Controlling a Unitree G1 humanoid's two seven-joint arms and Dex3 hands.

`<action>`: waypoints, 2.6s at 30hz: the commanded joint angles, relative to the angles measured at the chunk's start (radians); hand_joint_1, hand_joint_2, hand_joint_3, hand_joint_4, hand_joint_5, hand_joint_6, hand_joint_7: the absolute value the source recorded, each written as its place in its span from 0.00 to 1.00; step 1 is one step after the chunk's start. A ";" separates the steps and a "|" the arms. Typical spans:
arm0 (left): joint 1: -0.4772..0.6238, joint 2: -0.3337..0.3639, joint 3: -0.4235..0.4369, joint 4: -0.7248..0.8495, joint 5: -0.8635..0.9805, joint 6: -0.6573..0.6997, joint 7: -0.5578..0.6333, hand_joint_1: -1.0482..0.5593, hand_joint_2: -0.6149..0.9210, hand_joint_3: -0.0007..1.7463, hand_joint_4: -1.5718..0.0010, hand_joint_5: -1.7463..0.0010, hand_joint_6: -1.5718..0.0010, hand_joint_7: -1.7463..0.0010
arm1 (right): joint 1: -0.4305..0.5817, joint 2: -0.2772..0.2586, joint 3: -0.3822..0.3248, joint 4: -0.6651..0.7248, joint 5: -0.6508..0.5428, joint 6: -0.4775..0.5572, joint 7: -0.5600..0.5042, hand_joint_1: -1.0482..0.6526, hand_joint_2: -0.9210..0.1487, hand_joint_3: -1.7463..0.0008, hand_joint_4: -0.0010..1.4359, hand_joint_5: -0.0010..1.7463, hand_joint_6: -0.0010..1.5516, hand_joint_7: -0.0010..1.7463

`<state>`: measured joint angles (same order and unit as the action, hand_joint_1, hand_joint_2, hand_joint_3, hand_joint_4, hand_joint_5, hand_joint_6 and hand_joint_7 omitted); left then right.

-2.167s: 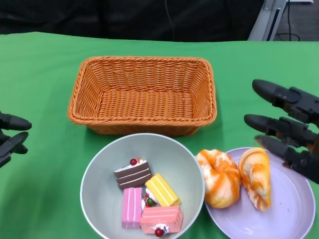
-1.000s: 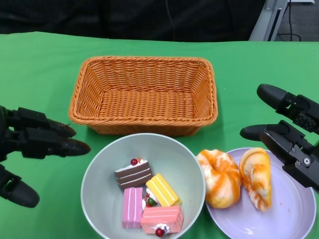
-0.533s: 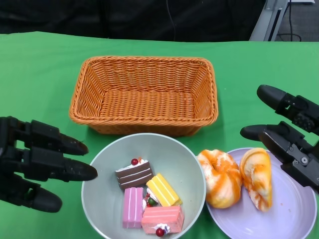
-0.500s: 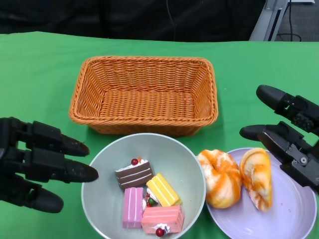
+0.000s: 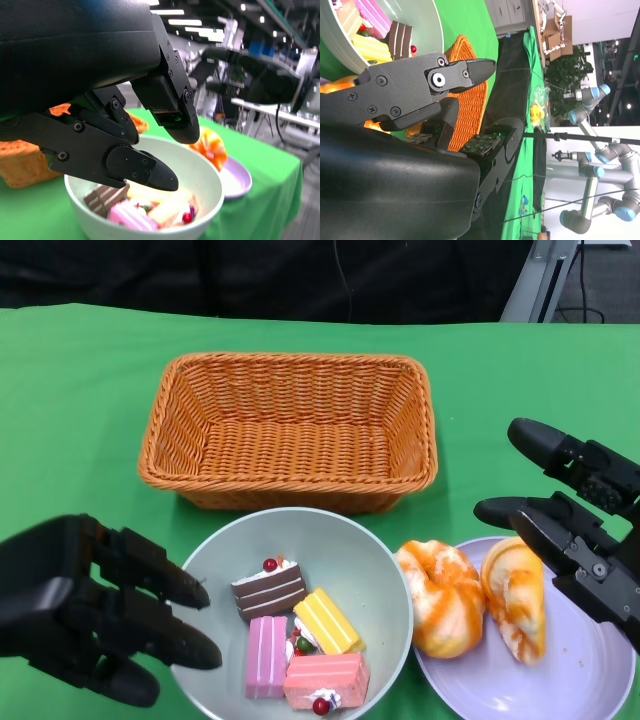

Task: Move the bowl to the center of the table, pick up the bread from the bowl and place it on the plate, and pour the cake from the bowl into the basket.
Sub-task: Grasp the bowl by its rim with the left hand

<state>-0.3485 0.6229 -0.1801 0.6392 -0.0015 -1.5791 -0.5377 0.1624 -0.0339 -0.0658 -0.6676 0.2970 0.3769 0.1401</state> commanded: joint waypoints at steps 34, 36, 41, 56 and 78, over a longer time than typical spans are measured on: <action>0.168 -0.119 0.218 -0.418 0.917 0.277 0.318 0.36 0.98 0.00 0.42 1.00 0.42 1.00 | 0.030 -0.016 0.040 -0.052 -0.020 -0.049 -0.016 0.39 0.00 0.93 0.38 0.43 0.44 0.06; 0.175 -0.103 0.188 -0.446 0.935 0.323 0.326 0.36 0.98 0.00 0.42 1.00 0.42 1.00 | 0.032 -0.015 0.041 -0.047 -0.024 -0.057 -0.014 0.39 0.00 0.93 0.38 0.43 0.44 0.06; 0.177 -0.064 0.112 -0.477 0.962 0.407 0.362 0.36 0.98 0.00 0.43 1.00 0.42 1.00 | 0.033 -0.021 0.045 -0.044 -0.036 -0.063 -0.011 0.40 0.00 0.93 0.38 0.43 0.44 0.06; 0.117 -0.015 -0.113 -0.365 1.083 0.579 0.629 0.36 0.99 0.00 0.44 1.00 0.50 1.00 | 0.037 -0.021 0.053 -0.043 -0.047 -0.077 -0.008 0.38 0.00 0.93 0.39 0.43 0.45 0.06; -0.054 0.005 -0.373 -0.041 1.120 0.605 0.953 0.47 1.00 0.02 0.50 0.26 0.20 0.98 | 0.046 -0.019 0.063 -0.038 -0.063 -0.108 0.001 0.37 0.00 0.93 0.41 0.42 0.45 0.06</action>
<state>-0.4019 0.6012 -0.5337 0.5714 1.1058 -0.9907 0.4210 0.2027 -0.0445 0.0019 -0.6962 0.2277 0.2815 0.1436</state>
